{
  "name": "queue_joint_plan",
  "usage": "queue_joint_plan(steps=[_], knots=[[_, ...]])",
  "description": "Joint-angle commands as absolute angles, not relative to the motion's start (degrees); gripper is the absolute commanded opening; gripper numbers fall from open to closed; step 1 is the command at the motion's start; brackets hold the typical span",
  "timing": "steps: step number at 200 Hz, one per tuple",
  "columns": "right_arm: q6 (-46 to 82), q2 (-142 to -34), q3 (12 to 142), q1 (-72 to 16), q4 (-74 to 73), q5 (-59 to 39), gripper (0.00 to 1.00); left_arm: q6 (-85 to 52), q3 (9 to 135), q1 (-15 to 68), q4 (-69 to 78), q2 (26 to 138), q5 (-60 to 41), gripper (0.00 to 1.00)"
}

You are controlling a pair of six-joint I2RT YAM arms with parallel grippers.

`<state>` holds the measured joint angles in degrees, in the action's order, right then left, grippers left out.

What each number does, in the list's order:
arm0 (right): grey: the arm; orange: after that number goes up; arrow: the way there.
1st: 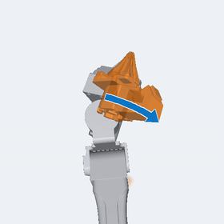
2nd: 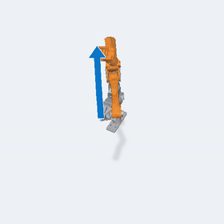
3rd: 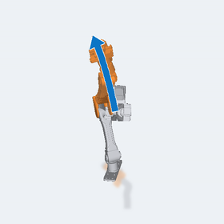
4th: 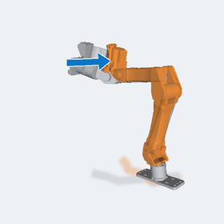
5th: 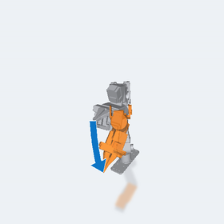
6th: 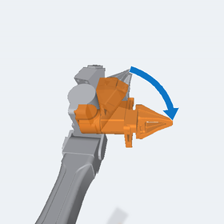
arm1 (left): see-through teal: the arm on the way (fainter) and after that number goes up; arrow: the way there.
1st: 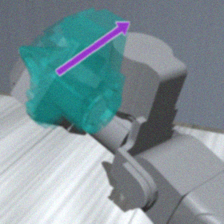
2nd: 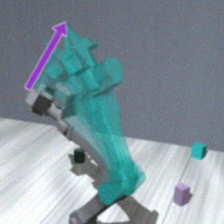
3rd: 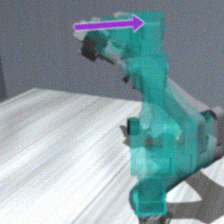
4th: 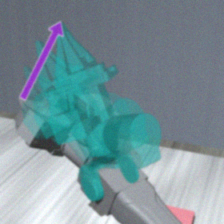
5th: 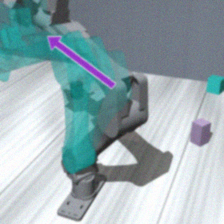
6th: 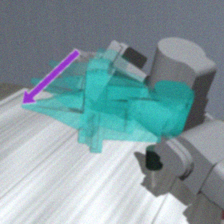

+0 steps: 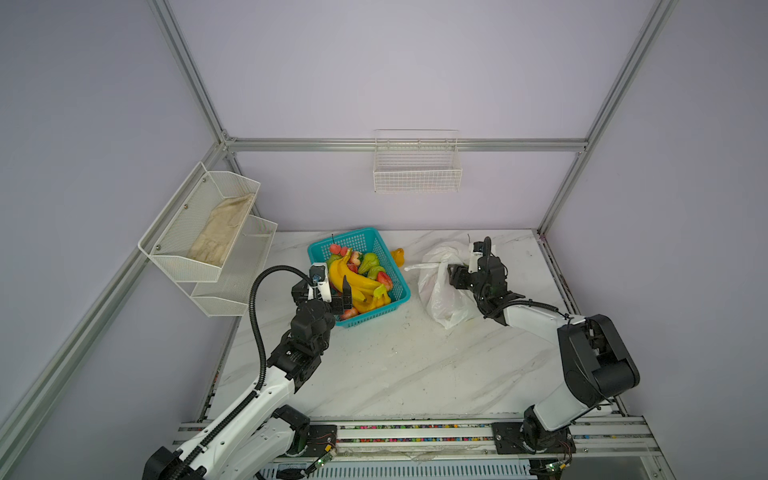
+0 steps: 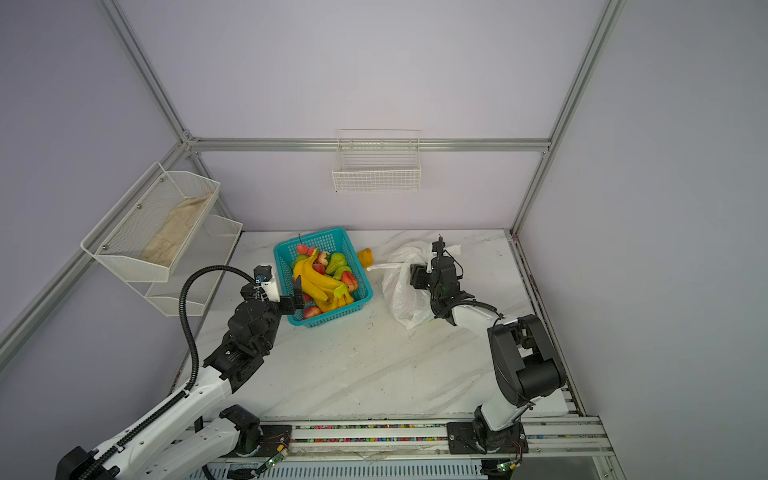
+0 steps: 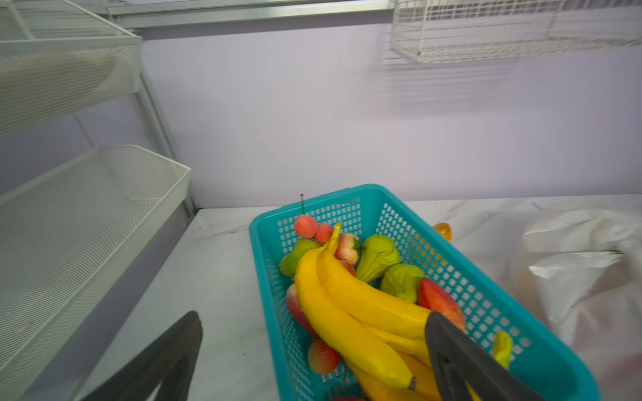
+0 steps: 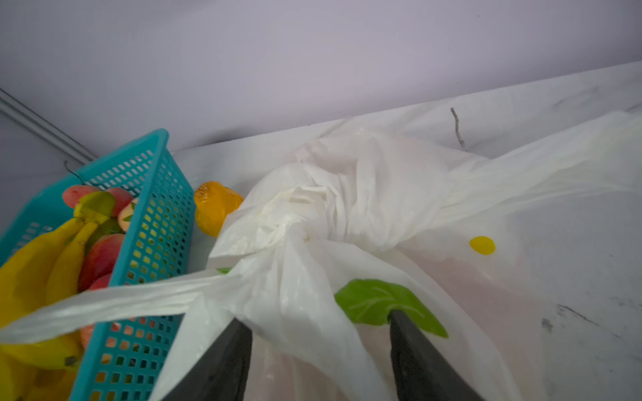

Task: Place the fake fruits into the plastic bag and tie a complex knot

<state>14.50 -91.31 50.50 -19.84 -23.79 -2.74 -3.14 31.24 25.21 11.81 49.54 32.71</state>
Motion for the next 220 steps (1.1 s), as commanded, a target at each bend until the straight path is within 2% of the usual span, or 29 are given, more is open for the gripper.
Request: queue_joint_plan(steps=[1, 21, 44, 49, 56, 65, 97, 128, 171, 197, 220], knots=[[12.7, -85.8, 50.8, -20.1, -23.9, -3.0, 0.68, -1.6, 26.6, 21.8, 18.2, 48.5, 40.3, 1.00], [10.7, -79.3, 48.5, -20.1, -19.7, 3.9, 0.72, -1.9, 23.7, 16.8, 20.4, 48.8, 40.3, 1.00], [7.7, -73.8, 45.1, -19.4, -17.9, 14.0, 0.79, -4.7, 21.4, 10.2, 21.1, 51.2, 34.9, 1.00], [7.5, -73.3, 44.5, -19.0, -17.9, 15.4, 0.82, -5.1, 20.9, 8.8, 21.3, 52.1, 33.4, 1.00], [7.5, -72.9, 43.9, -18.4, -17.9, 17.6, 0.92, -5.8, 20.6, 7.2, 21.6, 53.4, 31.8, 1.00], [7.6, -73.0, 43.7, -17.4, -17.9, 19.1, 0.97, -6.6, 20.3, 5.6, 21.8, 55.1, 30.3, 1.00], [7.4, -76.4, 43.7, -14.6, -20.3, 22.2, 0.97, -7.3, 19.8, 2.6, 24.7, 59.8, 25.1, 1.00], [2.0, -79.4, 37.9, -14.1, -31.9, 24.6, 0.97, -6.2, 19.4, 1.2, 30.7, 65.6, 20.7, 1.00], [-3.5, -84.3, 28.5, -12.5, -51.6, 21.5, 0.97, -4.7, 18.5, -0.1, 45.5, 75.9, 12.1, 1.00], [-6.1, -89.3, 24.7, -12.1, -64.9, 18.8, 0.97, -3.9, 20.4, -0.2, 45.0, 78.1, 11.3, 1.00], [-4.4, -92.1, 26.0, -11.5, -67.4, 16.7, 0.97, -1.9, 19.4, -0.7, 51.2, 81.5, 10.5, 1.00]])
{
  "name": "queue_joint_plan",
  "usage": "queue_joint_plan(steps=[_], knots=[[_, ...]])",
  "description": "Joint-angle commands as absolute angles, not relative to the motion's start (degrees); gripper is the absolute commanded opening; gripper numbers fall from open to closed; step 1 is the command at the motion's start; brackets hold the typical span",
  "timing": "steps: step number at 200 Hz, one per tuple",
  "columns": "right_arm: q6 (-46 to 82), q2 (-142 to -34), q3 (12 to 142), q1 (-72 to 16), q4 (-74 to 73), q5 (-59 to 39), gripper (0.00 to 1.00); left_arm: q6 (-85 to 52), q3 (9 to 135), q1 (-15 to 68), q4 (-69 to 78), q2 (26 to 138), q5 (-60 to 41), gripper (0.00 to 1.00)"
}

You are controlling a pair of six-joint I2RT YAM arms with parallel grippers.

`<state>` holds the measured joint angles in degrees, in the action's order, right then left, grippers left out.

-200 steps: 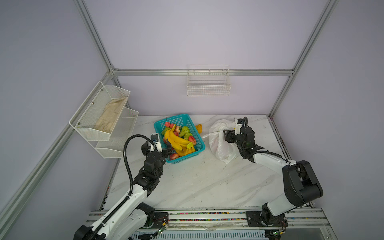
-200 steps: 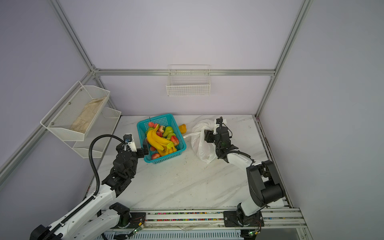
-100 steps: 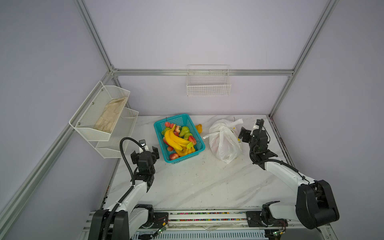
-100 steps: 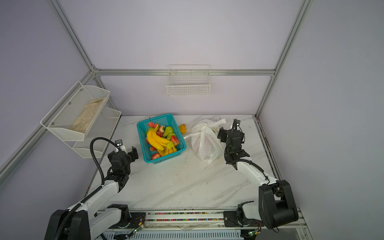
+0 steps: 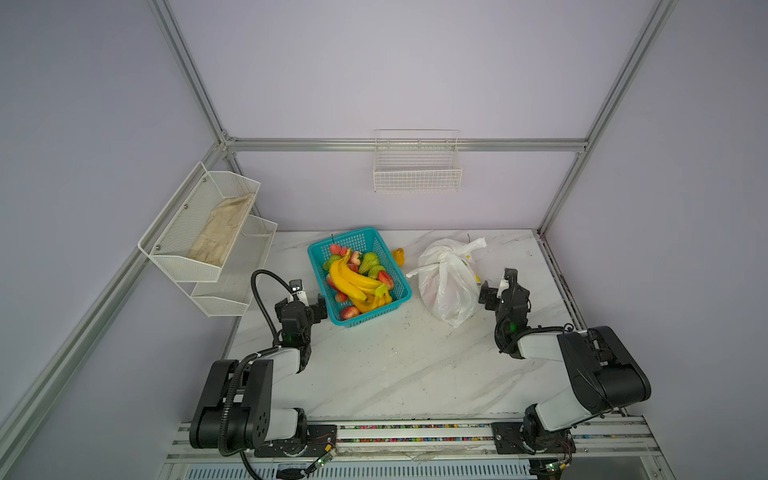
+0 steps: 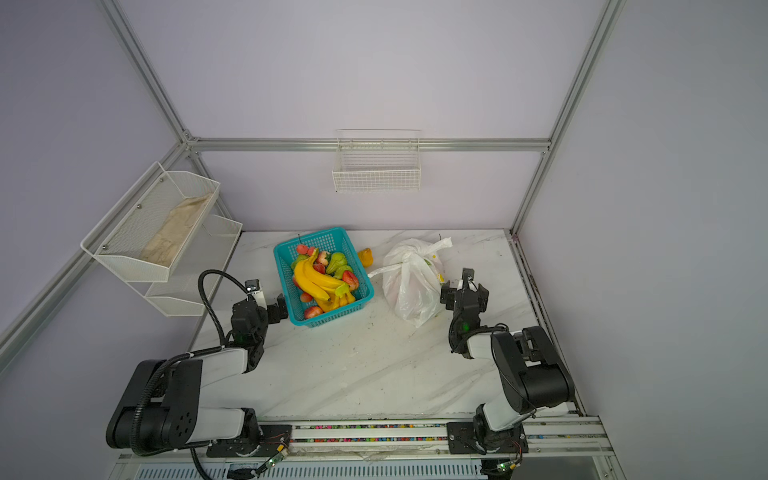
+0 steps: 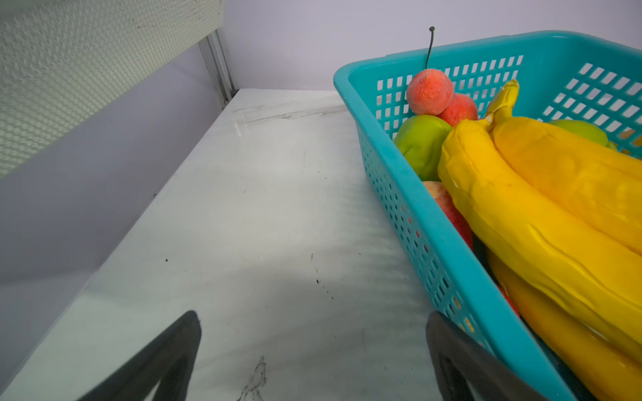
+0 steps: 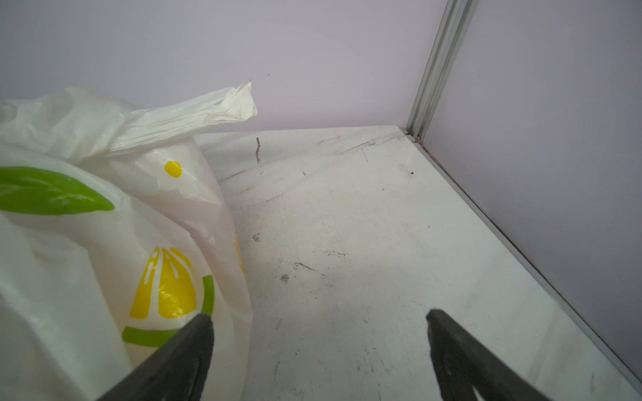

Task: Place the fake fruits into the plastic bag and tie a complex knot

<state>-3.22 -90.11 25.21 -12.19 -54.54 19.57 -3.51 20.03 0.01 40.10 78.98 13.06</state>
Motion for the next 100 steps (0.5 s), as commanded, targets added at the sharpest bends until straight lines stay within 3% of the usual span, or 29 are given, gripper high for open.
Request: queue_joint_plan(steps=[1, 29, 52, 100], knots=[[-4.3, -92.3, 26.1, -11.5, -67.4, 16.6, 0.97, -2.0, 19.4, -0.7, 51.5, 82.2, 10.4, 1.00], [-6.9, -96.1, 27.5, -11.1, -70.8, 15.6, 0.97, -0.2, 18.3, -0.9, 62.5, 90.9, 7.6, 1.00], [-6.4, -100.0, 25.8, -9.5, -77.6, 14.3, 0.97, -1.3, 19.9, -0.9, 56.1, 89.0, 7.9, 1.00], [-3.5, -102.2, 26.1, -7.6, -77.7, 12.3, 0.97, -0.4, 21.8, -1.0, 53.7, 89.9, 7.7, 1.00]])
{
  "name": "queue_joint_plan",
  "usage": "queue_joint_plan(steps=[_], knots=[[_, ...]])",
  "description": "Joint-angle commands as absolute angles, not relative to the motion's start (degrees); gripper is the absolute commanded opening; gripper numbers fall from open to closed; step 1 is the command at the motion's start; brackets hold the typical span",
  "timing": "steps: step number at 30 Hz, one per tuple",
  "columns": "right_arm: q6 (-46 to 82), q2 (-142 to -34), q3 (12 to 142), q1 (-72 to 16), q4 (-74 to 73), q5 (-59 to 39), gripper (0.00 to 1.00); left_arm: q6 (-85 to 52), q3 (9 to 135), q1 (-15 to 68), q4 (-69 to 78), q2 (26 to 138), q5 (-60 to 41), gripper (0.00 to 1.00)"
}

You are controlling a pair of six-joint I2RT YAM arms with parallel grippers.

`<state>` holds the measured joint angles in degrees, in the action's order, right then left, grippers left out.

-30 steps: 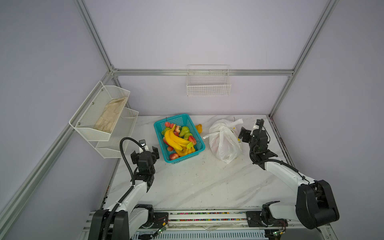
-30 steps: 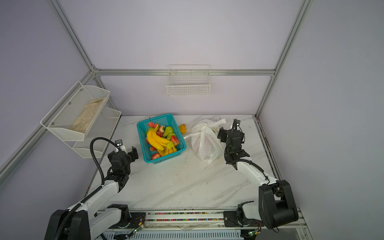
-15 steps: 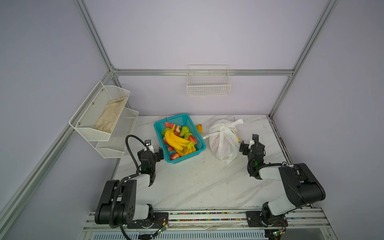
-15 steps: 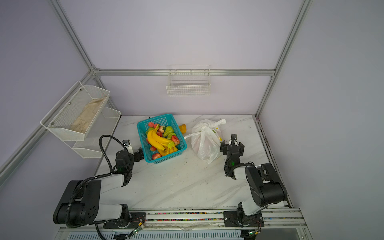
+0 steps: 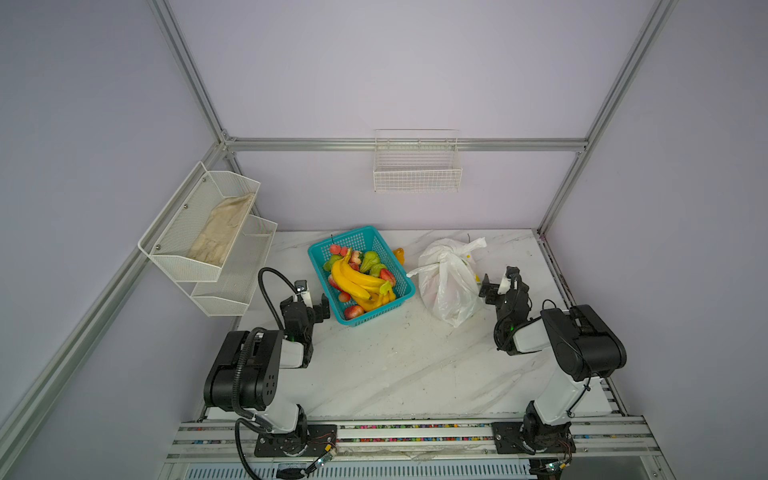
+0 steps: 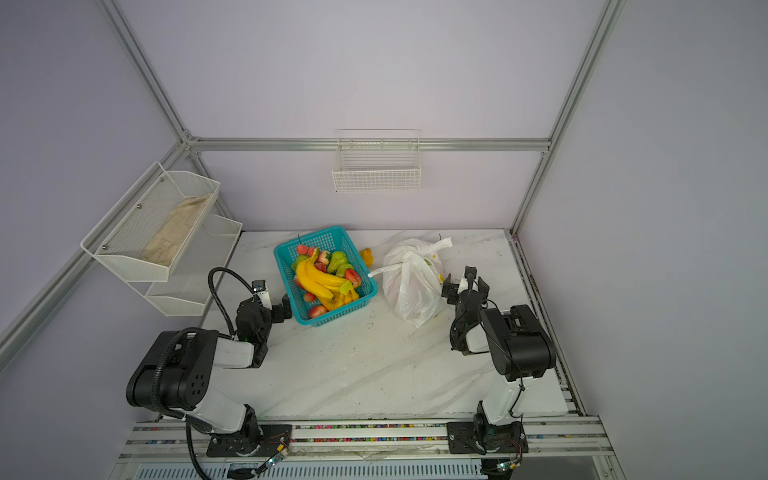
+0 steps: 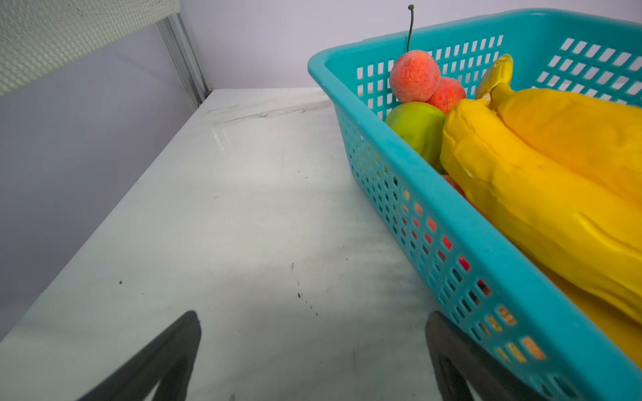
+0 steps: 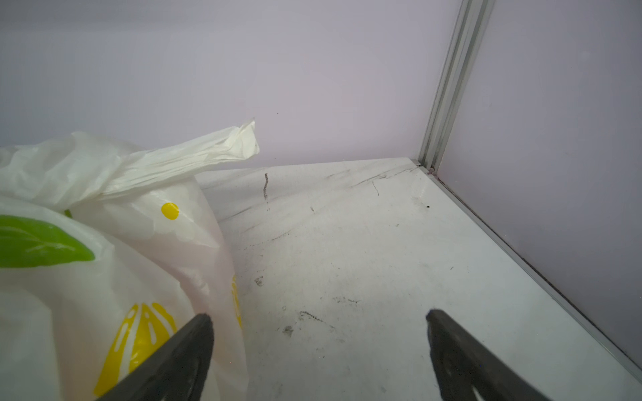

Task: Place the fake fruits into the plastic bag and tie a complex knot

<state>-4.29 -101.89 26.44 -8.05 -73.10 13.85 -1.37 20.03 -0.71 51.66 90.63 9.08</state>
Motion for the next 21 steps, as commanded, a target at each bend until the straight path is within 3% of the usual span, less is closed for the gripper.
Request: queue_joint_plan(steps=[1, 21], knots=[[-3.6, -102.2, 26.1, -7.5, -77.8, 12.3, 0.97, -0.4, 21.7, -0.9, 53.8, 90.0, 7.7, 1.00], [-4.2, -102.6, 26.4, -7.6, -78.1, 12.3, 0.97, -0.3, 21.6, -0.9, 54.1, 89.9, 7.7, 1.00]])
